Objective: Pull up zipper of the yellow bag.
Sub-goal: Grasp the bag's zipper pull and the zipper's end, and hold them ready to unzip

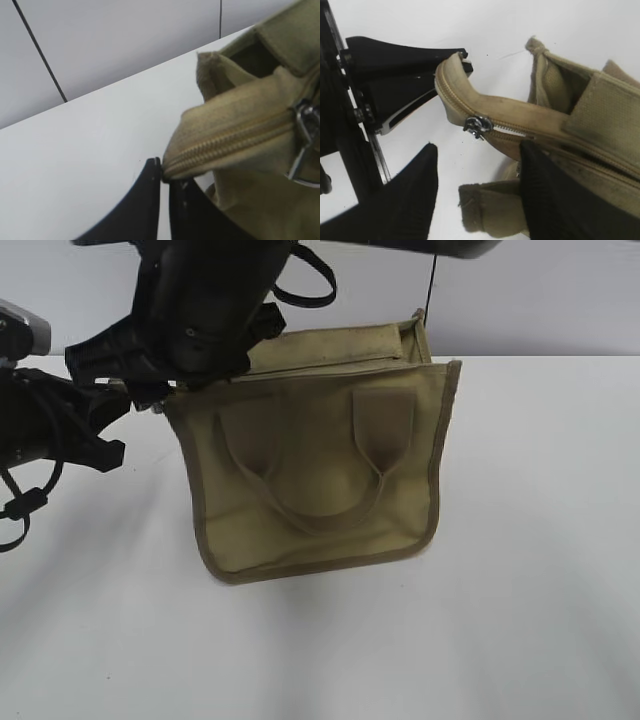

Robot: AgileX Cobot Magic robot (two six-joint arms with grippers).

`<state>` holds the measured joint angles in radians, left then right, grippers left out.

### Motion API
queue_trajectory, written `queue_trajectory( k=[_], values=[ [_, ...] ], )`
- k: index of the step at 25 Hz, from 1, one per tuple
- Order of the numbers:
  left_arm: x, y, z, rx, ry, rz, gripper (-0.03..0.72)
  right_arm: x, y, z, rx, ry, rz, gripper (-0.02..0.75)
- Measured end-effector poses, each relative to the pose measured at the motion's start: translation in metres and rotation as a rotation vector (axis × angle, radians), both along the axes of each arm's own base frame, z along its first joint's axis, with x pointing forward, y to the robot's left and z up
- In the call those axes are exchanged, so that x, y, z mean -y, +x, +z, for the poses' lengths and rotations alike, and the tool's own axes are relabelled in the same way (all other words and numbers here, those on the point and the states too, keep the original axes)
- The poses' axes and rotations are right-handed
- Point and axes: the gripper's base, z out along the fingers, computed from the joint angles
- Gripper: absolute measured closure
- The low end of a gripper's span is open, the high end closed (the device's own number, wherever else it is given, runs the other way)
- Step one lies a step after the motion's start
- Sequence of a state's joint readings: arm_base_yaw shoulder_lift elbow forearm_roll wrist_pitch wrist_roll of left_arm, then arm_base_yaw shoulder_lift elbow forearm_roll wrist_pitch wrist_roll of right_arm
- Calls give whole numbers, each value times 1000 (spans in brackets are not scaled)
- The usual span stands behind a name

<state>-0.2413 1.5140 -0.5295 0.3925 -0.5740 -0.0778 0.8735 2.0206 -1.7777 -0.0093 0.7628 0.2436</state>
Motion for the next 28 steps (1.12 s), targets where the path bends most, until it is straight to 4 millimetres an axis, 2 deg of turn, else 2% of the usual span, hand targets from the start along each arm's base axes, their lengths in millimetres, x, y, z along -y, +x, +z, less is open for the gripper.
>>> queue_trajectory(
  k=[7,13,17,23,28],
  values=[
    [0,0,0,-1,-3,1,680,-7,4,-22,-39,-13,-2,401],
    [0,0,0,-1,-4,1,680,-7,-3,-25,-131,-11,0,405],
    [0,0,0,-1,-4,0,680,-9,-10,-26,-199,-6,62,407],
    [0,0,0,-1,-5,1,680,-9,-7,-26,-171,3,80,409],
    [0,-1,1,0,-14,-5,680,-6,3,-28,-168,35,-27,361]
  ],
)
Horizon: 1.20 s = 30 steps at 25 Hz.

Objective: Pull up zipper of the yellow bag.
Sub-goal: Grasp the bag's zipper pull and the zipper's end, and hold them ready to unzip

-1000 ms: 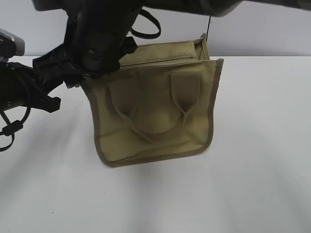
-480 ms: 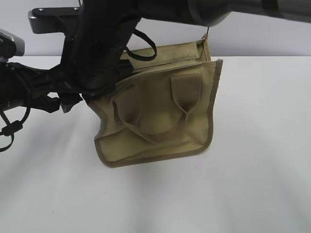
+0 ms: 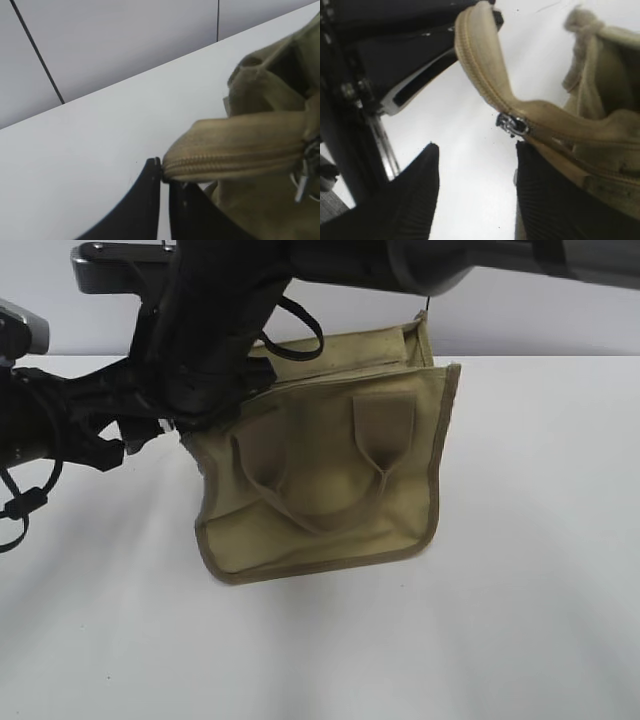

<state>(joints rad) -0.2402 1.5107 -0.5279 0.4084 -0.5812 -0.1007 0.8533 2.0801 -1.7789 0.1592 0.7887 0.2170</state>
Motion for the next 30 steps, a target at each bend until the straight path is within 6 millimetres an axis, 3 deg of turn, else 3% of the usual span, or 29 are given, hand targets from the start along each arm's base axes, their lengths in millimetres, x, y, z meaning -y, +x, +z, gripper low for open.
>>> queue_trajectory(
  k=[6,18,22,27,30],
  values=[
    [0,-3,8,23,-15,-8,680,12,18,0,2,36,-92,340],
    [2,-16,22,-11,-16,-60,680,8,27,-11,1,71,-201,353],
    [1,-19,25,-36,-25,-59,680,9,28,-11,5,72,-215,460],
    [2,-23,28,-48,-38,-73,680,8,30,-13,9,80,-233,687],
    [2,-23,28,-51,-37,-73,680,8,30,-13,4,76,-234,685]
  ],
)
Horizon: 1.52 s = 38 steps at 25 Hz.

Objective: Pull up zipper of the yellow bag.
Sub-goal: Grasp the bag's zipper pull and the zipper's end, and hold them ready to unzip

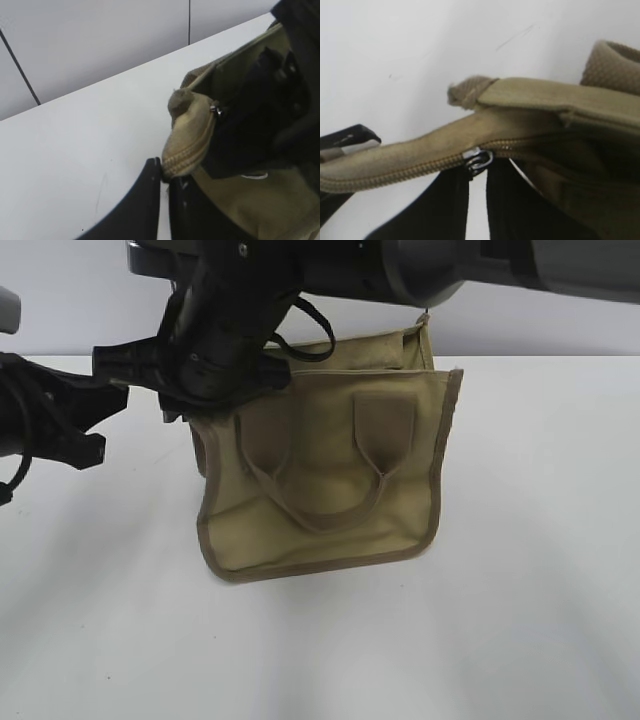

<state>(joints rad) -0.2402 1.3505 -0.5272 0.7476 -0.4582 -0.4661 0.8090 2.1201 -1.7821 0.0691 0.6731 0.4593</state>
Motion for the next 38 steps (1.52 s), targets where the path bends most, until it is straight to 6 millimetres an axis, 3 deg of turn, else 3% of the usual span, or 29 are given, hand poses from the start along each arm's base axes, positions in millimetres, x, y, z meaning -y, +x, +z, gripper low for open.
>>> queue_trajectory(
  k=[3,11,19,26,29,34,38],
  values=[
    [0,0,-1,-4,5,1,680,3,-4,7,-22,-14,13,685],
    [0,0,0,-1,3,-2,680,14,-29,55,-82,58,158,685],
    [3,-1,1,11,1,-23,680,37,-21,55,-243,94,193,686],
    [1,-1,-1,-16,13,6,680,71,-2,53,-313,66,201,693],
    [-6,0,-6,-73,34,77,680,88,4,52,-347,19,213,753],
    [-10,0,-9,-115,46,126,680,113,20,51,-337,0,171,753],
    [-9,0,-8,-105,34,119,680,111,20,52,-324,24,216,753]
  ],
)
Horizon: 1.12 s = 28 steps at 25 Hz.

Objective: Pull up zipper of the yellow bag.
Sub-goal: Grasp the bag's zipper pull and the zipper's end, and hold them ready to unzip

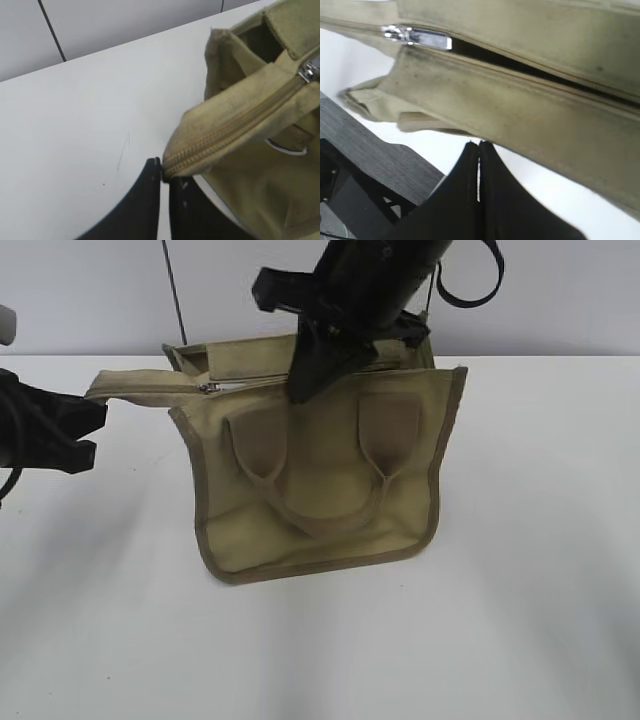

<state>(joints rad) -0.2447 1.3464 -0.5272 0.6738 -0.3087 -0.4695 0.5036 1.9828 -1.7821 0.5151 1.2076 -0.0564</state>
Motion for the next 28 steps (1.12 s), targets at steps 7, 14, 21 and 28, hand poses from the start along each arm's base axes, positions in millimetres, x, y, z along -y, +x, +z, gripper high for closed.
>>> queue_trajectory(
  k=[7,14,21,28],
  values=[
    [2,0,3,27,-26,-18,680,-14,6,10,94,180,7,375],
    [5,1,6,58,-53,-40,680,-27,12,14,409,182,194,360],
    [5,0,7,62,-56,-42,680,-33,8,5,635,70,537,451],
    [5,0,7,64,-57,-43,680,-50,5,-15,776,15,818,456]
  ],
)
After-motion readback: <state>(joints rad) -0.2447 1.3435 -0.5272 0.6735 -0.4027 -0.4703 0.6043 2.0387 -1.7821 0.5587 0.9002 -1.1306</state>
